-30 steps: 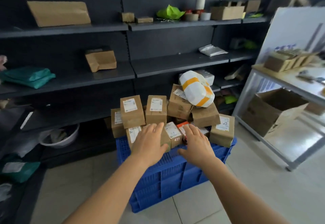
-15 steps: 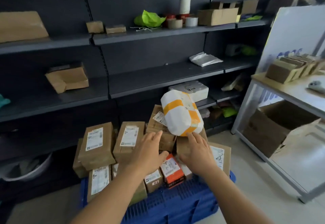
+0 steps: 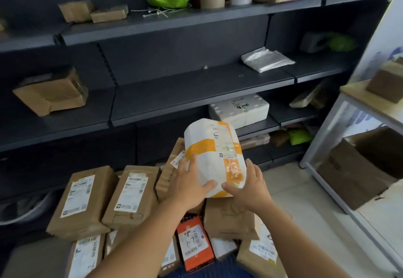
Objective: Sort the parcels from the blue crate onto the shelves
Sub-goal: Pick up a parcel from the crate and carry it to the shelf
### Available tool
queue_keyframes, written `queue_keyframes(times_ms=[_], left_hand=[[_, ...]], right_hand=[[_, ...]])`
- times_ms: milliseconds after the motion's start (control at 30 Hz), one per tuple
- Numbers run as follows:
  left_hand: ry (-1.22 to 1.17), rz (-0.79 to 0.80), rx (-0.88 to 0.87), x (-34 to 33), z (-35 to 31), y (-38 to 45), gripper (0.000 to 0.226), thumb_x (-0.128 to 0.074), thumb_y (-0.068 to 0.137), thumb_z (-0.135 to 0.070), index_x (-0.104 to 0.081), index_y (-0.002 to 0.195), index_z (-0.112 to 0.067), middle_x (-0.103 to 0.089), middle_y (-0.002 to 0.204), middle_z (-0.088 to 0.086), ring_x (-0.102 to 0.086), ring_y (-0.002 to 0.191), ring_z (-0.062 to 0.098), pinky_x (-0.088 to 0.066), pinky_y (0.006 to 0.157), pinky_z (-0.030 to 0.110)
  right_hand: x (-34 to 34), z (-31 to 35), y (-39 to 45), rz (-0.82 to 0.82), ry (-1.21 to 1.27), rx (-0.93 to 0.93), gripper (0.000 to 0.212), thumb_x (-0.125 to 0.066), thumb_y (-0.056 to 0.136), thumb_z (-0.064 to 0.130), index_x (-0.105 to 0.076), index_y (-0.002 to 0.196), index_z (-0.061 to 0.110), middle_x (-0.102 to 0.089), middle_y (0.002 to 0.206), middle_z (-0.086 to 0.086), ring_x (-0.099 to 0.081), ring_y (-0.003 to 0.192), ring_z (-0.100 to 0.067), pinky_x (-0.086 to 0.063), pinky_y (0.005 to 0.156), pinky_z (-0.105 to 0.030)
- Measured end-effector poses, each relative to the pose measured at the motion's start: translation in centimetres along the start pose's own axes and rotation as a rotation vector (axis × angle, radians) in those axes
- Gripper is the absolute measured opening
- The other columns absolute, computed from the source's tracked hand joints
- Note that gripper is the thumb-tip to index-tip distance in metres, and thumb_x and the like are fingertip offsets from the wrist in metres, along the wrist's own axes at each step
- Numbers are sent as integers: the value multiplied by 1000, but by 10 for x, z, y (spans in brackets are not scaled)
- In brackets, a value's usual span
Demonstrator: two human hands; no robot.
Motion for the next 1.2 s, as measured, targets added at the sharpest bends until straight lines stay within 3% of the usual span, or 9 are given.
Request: queue_keyframes(times_ms=[167,300,400,533,700,800,1067,1200], left_hand=[[-84,-2,55,-12,-1,30,109,-64,73,-68,10,149,-40,10,160,-1,-8,147,29,-28,113,50],[-136,14,52,-21,0,34,107,-67,75,-61,4,152,-36,-2,159,1,-16,144,26,-30,110,41],[-186,-18,36,-24,3,34,106,-68,76,-58,1,152,-34,-14,156,0,-25,140,22,-34,105,35],[-267,-63,34,-17,11,28,106,-72,73,-54,-4,152,-37,-17,155,-1,-24,141,21,-34,107,38],[-400,-157,14,9,27,-1,101,-76,73,-45,-11,150,-39,-20,152,-8,-25,138,15,-32,104,33],[-438,-230,19,31,43,-30,99,-76,75,-43,-11,150,-41,-22,151,-10,-27,136,13,-33,104,33],[-527,-422,89,93,120,-136,99,-78,75,-38,-12,149,-43,-22,151,-13,-29,136,12,-36,109,40],[-571,-528,141,122,171,-211,97,-78,76,-33,-15,149,-40,-21,151,-11,-26,135,8,-28,104,27]], right_hand=[[-11,-24,40,101,160,-81,120,-75,70,59,5,152,24,-12,155,0,-19,143,-25,-30,111,-46],[-24,-30,51,190,230,-102,126,-72,57,71,6,149,37,-22,152,0,-31,136,-25,-37,108,-47],[-24,-29,51,187,255,-75,118,-75,68,61,4,151,32,-21,152,2,-33,134,-24,-40,103,-42],[-19,-23,45,140,208,3,112,-75,71,56,1,151,34,-18,151,5,-33,133,-23,-42,98,-41],[-13,9,23,98,233,95,115,-77,63,60,-4,149,43,-17,150,11,-36,123,-17,-41,103,-49],[-14,36,3,93,258,155,119,-74,53,67,-8,149,44,-15,150,12,-26,136,-22,-34,109,-51],[-59,130,-83,151,231,349,109,-79,62,52,-11,147,46,-18,146,11,-29,134,-22,-38,106,-49],[-98,177,-147,207,182,479,106,-79,70,46,-8,149,39,-15,148,9,-20,137,-20,-32,109,-47]])
Point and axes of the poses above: each hand's wrist, its own y-axis towards the middle knuckle, its own x-axis out of the back of the hand, z = x × y, the point moved 5 cm from there along y, towards the middle knuckle
